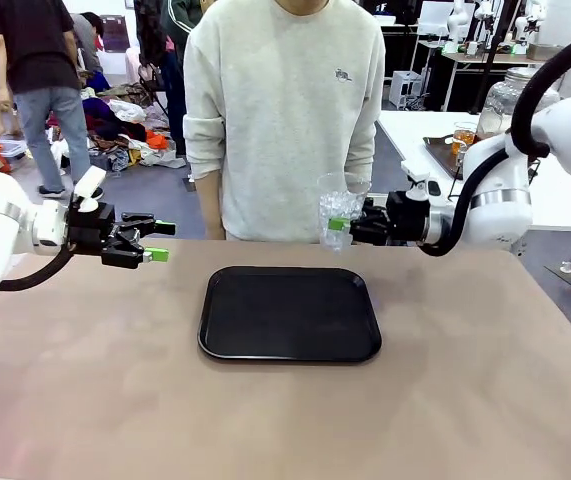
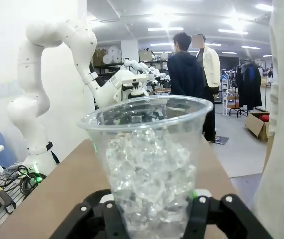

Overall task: Pour the drink into the iced cup.
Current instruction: Pick up the iced cup indicated by the human and present it to them, then open the gripper to release the iced cup you were holding.

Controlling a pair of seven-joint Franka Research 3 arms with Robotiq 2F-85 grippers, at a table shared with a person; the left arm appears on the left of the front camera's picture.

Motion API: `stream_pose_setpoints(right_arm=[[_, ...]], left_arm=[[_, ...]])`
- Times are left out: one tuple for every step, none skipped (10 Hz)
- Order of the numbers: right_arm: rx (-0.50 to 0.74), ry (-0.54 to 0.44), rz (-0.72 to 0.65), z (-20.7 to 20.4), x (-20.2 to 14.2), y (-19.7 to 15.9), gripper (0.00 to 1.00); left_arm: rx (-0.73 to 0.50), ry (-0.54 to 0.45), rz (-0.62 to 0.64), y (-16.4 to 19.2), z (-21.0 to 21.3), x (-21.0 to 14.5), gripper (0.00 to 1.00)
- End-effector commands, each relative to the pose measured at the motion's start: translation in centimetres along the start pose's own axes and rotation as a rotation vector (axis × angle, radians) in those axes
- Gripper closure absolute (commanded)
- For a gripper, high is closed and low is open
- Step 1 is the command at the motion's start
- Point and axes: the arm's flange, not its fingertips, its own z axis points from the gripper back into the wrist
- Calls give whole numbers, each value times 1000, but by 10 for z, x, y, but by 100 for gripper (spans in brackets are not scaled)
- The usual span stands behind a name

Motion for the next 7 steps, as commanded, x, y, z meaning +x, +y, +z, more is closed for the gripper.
stream_pose_setpoints(right_arm=[[27, -3, -28, -2, 13, -13, 53], [28, -2, -32, -3, 16, -13, 53], [4, 1, 1, -1, 8, -6, 53], [4, 1, 1, -1, 8, -6, 53], [4, 1, 1, -1, 8, -6, 53], [4, 1, 1, -1, 8, -6, 53], [4, 1, 1, -1, 8, -6, 53]], left_arm=[[8, -8, 4, 0, 0, 2, 0], [8, -8, 4, 0, 0, 2, 0], [8, -8, 4, 0, 0, 2, 0], [8, -8, 4, 0, 0, 2, 0], [8, -8, 4, 0, 0, 2, 0], [8, -8, 4, 0, 0, 2, 0], [8, -8, 4, 0, 0, 2, 0]])
